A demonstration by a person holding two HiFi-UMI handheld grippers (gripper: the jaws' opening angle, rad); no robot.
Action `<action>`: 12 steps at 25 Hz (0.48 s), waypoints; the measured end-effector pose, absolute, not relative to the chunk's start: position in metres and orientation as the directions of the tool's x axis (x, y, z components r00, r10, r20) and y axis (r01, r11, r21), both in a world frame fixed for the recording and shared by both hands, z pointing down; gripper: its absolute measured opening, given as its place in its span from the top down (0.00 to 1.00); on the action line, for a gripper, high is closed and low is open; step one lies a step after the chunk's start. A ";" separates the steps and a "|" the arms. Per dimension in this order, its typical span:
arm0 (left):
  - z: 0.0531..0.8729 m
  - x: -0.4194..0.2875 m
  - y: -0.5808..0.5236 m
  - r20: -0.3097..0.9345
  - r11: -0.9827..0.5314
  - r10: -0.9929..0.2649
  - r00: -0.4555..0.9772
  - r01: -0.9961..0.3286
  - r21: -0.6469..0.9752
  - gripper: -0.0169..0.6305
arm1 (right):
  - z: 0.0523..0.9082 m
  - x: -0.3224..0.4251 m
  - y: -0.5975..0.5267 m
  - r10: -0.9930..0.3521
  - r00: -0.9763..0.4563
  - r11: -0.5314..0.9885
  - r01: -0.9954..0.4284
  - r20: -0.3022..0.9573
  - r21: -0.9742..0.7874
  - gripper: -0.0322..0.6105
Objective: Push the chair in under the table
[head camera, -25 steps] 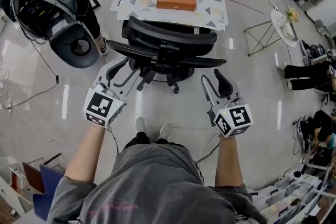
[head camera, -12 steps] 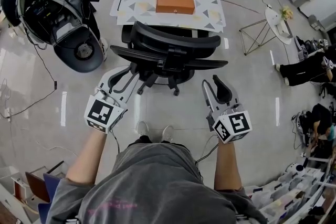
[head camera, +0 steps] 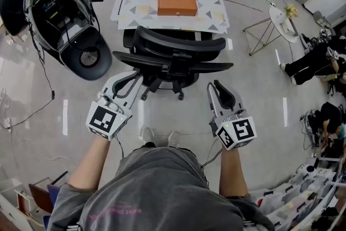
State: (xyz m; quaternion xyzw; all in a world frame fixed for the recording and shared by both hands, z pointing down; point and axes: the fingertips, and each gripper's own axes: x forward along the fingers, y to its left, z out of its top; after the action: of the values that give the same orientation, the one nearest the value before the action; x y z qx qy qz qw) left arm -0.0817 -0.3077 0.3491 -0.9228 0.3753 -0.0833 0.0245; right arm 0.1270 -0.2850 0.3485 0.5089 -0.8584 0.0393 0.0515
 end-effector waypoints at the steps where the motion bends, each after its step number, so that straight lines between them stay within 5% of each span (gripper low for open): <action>1: 0.348 -0.080 -0.307 0.131 -0.719 -0.695 0.707 -0.686 -0.109 0.93 | 0.348 0.127 -0.285 -0.871 -0.476 0.478 -0.878 0.126 -0.014 0.84; 12: 0.335 -0.069 -0.306 0.120 -0.723 -0.691 0.713 -0.682 -0.107 0.97 | 0.346 0.129 -0.284 -0.864 -0.488 0.489 -0.872 0.124 -0.026 0.88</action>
State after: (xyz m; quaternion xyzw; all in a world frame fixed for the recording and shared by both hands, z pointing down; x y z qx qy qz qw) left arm -0.0686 -0.3065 0.3349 -0.9251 0.3711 -0.0759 0.0275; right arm 0.1292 -0.2840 0.3462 0.5039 -0.8615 0.0426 0.0468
